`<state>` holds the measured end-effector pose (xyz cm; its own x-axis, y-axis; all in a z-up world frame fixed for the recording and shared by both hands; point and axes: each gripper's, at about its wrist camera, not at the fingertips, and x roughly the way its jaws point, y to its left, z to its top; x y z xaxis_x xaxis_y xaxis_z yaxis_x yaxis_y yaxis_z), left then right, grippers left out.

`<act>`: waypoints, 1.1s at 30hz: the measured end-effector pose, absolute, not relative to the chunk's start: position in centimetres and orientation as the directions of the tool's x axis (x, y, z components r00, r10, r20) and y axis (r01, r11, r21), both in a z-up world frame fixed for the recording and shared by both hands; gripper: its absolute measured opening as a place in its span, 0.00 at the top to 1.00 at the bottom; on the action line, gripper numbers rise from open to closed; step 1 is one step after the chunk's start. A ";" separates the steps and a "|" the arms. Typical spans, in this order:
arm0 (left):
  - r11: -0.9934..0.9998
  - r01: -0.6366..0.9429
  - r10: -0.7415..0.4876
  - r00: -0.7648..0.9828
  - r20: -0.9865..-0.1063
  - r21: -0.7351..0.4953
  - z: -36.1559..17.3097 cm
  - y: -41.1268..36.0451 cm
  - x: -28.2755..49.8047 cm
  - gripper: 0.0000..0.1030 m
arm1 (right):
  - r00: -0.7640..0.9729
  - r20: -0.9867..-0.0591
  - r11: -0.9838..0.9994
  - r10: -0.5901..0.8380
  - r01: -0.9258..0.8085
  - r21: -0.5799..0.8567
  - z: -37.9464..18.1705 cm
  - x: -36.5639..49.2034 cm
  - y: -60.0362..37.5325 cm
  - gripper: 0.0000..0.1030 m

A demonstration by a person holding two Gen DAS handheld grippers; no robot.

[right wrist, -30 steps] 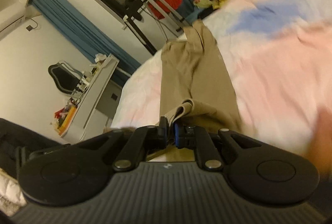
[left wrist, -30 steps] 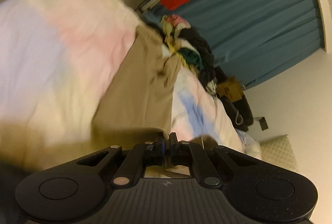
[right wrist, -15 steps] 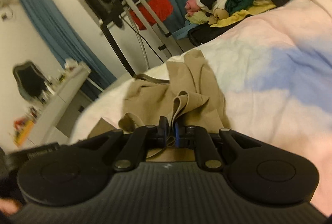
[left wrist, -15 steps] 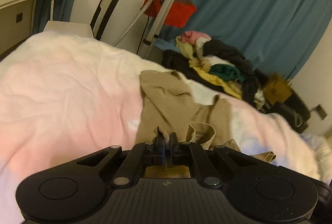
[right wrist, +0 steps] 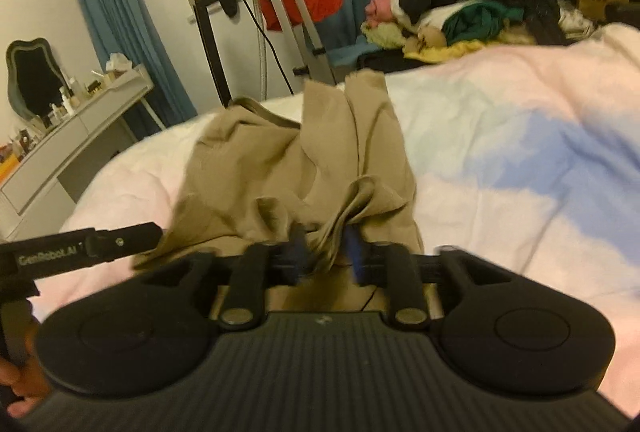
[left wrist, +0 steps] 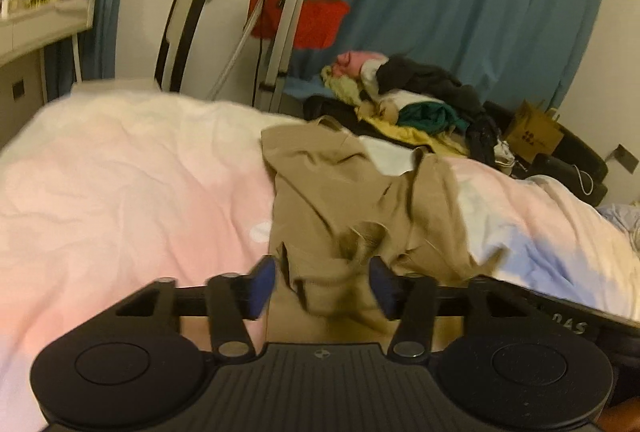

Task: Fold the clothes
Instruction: 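Open both grippers and release the folded T-shirt on the bed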

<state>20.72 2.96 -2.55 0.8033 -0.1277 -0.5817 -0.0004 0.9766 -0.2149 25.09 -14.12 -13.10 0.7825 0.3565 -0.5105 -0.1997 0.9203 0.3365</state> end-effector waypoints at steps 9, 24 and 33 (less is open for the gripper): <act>0.994 0.071 -0.100 0.857 -0.506 -0.078 0.9 -0.1 9.3 0.19 | 0.845 -0.422 0.932 0.330 -0.220 0.288 -9.1 17.4 -14.2 0.23; 0.897 -0.045 -0.287 0.698 -0.656 -0.440 -3.8 2.7 5.7 0.15 | 0.887 -0.375 0.943 0.271 -0.167 0.288 -8.3 8.6 -15.6 0.23; 0.600 -0.312 -0.466 0.613 -0.638 -0.737 -10.5 7.5 9.8 0.23 | 0.867 -0.417 0.927 0.275 -0.124 0.354 -9.5 9.2 -15.6 0.23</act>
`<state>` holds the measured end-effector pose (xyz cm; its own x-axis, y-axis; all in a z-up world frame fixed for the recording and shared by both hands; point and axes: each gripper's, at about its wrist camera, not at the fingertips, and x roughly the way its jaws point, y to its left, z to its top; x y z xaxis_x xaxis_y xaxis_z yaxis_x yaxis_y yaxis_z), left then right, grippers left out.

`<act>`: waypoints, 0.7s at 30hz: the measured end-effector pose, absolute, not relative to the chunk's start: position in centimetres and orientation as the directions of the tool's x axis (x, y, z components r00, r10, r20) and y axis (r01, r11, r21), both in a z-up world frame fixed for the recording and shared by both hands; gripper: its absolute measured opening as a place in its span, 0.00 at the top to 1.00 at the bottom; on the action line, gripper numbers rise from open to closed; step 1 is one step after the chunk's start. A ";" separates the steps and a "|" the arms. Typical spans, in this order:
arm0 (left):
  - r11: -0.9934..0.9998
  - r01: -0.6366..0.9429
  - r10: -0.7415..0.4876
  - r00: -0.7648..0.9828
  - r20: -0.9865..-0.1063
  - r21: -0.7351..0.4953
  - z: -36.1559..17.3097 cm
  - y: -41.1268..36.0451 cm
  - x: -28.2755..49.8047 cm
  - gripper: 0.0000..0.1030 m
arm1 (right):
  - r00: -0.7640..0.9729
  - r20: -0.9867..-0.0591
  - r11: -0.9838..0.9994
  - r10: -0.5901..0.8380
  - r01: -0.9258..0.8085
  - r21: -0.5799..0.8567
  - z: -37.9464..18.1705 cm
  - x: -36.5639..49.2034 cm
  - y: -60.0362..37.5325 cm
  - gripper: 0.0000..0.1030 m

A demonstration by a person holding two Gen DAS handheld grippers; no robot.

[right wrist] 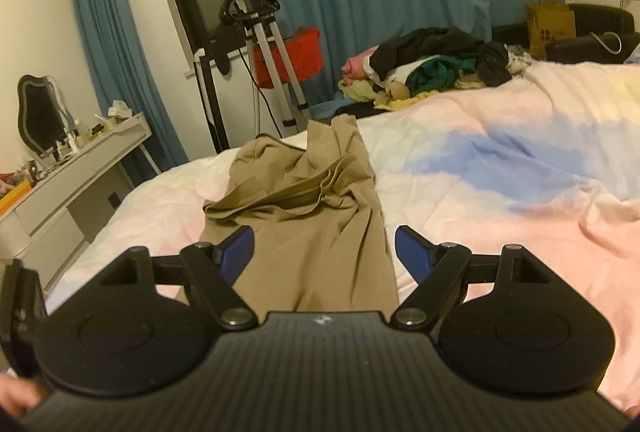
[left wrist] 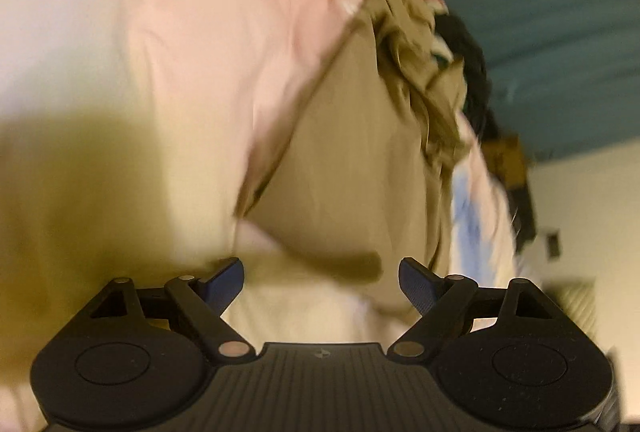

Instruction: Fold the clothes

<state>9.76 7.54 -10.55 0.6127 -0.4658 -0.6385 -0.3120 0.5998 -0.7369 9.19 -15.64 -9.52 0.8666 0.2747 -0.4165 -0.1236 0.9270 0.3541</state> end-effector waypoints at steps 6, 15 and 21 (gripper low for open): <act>0.614 -0.349 -0.369 0.667 -0.648 -0.708 -10.9 8.4 10.5 0.66 | 0.840 -0.445 0.903 0.310 -0.113 0.415 -10.5 9.3 -15.4 0.23; 0.538 -0.322 -0.381 0.731 -0.566 -0.779 -10.3 8.9 9.2 0.90 | 0.637 -0.449 0.614 0.627 -0.049 0.788 -15.8 10.9 -14.0 0.21; 0.495 -0.321 -0.390 0.749 -0.536 -0.808 -10.2 9.0 8.9 0.91 | 0.594 -0.382 0.405 0.708 0.102 0.909 -20.1 13.2 -14.2 0.35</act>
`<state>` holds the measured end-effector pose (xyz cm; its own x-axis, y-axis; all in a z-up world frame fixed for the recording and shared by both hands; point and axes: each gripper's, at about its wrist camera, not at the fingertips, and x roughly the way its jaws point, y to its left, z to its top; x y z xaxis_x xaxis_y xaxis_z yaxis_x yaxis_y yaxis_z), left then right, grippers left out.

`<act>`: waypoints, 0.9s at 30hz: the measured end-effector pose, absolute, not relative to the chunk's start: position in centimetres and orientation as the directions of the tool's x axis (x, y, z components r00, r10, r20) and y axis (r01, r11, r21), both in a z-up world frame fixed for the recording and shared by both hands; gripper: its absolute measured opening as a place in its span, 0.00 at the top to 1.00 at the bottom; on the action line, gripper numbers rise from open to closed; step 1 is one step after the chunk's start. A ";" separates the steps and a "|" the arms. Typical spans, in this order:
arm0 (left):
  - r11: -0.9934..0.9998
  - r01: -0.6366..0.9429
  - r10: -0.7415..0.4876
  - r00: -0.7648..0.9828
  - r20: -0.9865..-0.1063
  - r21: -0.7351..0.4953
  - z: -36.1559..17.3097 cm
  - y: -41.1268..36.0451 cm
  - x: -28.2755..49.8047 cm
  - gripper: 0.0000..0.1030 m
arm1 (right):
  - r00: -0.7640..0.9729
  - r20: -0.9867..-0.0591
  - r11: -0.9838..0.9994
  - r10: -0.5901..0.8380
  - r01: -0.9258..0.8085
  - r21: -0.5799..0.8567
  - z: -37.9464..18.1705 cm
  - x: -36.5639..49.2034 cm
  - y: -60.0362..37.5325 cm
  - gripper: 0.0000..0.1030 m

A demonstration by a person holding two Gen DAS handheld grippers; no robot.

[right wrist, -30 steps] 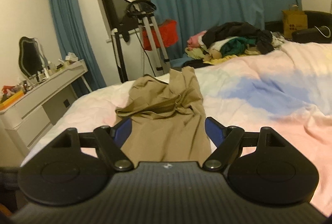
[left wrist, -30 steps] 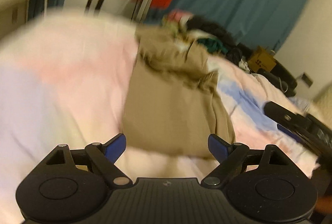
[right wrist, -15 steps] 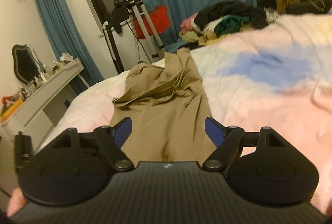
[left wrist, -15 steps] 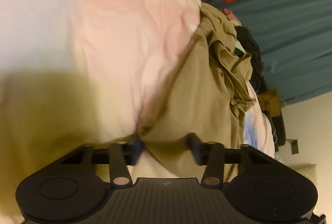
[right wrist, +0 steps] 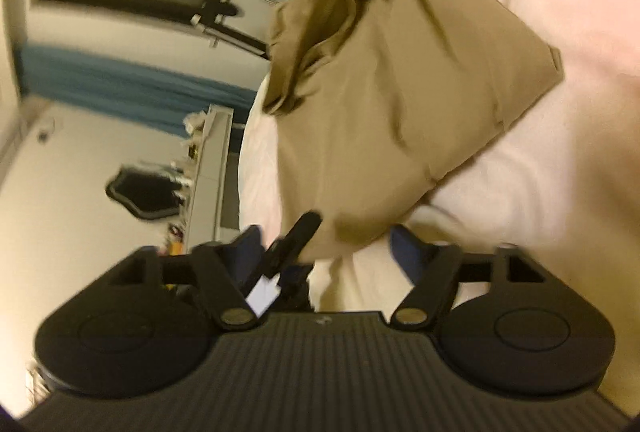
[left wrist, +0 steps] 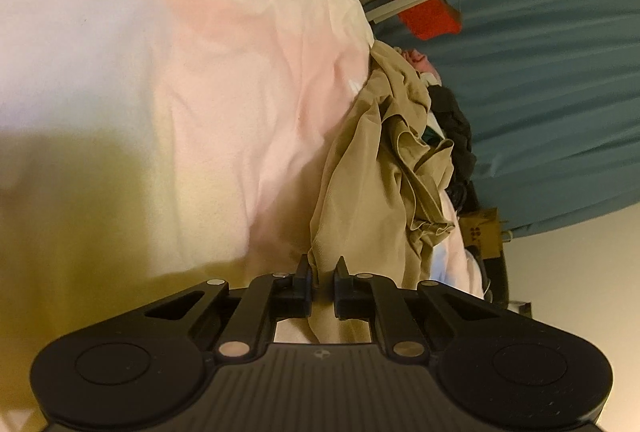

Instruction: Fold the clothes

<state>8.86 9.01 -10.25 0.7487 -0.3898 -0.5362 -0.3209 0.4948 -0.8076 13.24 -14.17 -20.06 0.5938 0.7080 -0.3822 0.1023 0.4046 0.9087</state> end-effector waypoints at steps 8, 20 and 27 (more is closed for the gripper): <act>0.457 -0.306 -0.390 0.775 -0.497 -0.835 -9.9 9.6 8.7 0.92 | 0.708 -0.452 0.384 0.542 0.270 0.883 -21.4 13.3 -18.0 0.78; 0.442 -0.318 -0.371 0.786 -0.494 -0.839 -10.0 10.1 8.4 0.92 | 0.752 -0.453 0.377 0.479 0.290 0.880 -19.7 10.9 -20.4 0.77; 0.447 -0.326 -0.368 0.782 -0.504 -0.833 -10.0 10.2 8.1 0.92 | 0.758 -0.435 0.376 0.486 0.268 0.887 -18.4 9.4 -20.9 0.49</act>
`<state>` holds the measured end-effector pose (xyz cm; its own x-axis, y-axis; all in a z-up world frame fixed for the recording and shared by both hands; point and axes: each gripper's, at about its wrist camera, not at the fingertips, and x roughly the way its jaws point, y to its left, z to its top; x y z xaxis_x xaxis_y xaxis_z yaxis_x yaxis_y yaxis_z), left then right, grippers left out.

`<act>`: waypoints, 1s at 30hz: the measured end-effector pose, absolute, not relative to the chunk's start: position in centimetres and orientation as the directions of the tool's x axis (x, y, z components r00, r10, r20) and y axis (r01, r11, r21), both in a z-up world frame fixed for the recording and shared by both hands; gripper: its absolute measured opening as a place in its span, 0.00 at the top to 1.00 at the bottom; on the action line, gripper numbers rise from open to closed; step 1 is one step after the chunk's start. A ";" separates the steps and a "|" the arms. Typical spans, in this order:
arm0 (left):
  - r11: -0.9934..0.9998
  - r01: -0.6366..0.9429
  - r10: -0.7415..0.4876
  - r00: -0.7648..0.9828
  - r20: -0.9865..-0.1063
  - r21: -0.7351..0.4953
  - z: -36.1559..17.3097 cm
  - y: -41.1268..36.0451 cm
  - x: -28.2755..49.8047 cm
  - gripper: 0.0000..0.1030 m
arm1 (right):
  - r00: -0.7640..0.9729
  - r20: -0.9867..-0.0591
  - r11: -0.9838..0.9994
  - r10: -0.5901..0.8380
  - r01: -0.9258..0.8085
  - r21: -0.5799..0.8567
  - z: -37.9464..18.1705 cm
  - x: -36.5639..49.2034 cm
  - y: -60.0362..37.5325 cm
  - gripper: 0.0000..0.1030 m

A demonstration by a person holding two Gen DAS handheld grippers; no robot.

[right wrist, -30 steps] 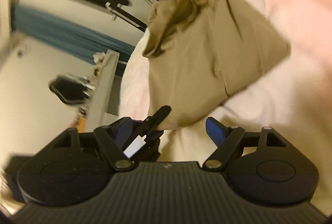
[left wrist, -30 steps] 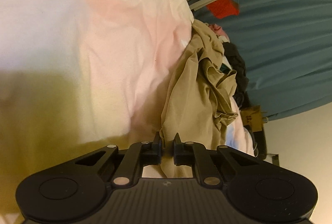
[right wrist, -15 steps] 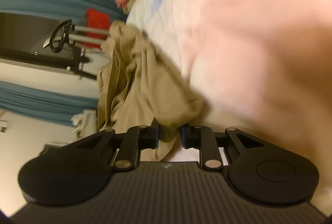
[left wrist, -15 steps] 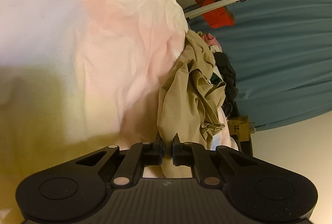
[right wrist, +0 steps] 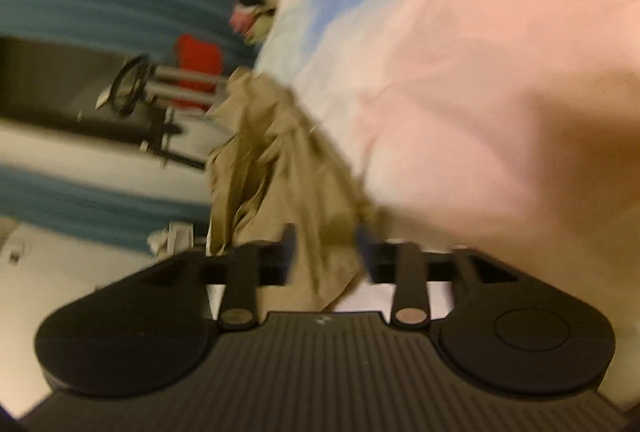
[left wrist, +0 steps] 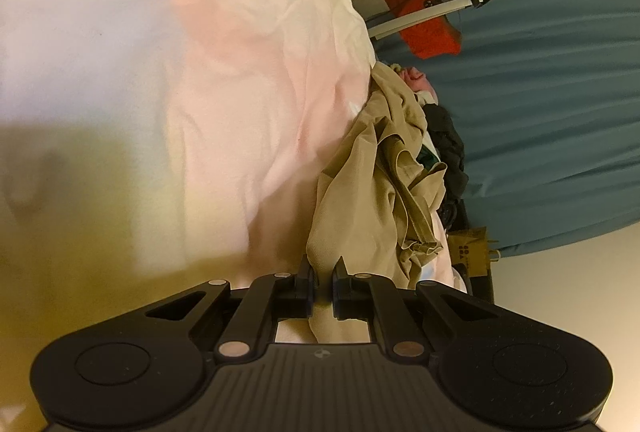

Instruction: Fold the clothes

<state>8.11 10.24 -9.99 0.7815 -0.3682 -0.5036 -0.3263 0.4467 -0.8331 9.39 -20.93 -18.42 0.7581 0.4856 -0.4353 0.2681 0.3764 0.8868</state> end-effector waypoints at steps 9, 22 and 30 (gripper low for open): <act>0.443 -0.340 -0.364 0.777 -0.513 -0.829 -10.3 10.2 8.5 0.92 | 0.711 -0.465 0.329 0.528 0.334 0.883 -20.6 10.6 -20.4 0.39; 0.475 -0.246 -0.353 0.826 -0.439 -0.845 -5.9 10.0 5.5 0.93 | 0.815 -0.371 0.418 0.444 0.177 0.891 -15.1 11.3 -21.0 0.87; 0.519 -0.173 -0.385 0.827 -0.410 -0.837 -0.8 9.0 -3.8 0.93 | 0.817 -0.365 0.431 0.446 0.161 0.888 -12.1 1.2 -22.3 0.87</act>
<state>-3.80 9.05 -0.81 0.8269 -0.3850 -0.4098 -0.1735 0.5186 -0.8372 1.21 -22.35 -12.08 0.8170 0.4465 -0.3649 0.1611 0.4309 0.8879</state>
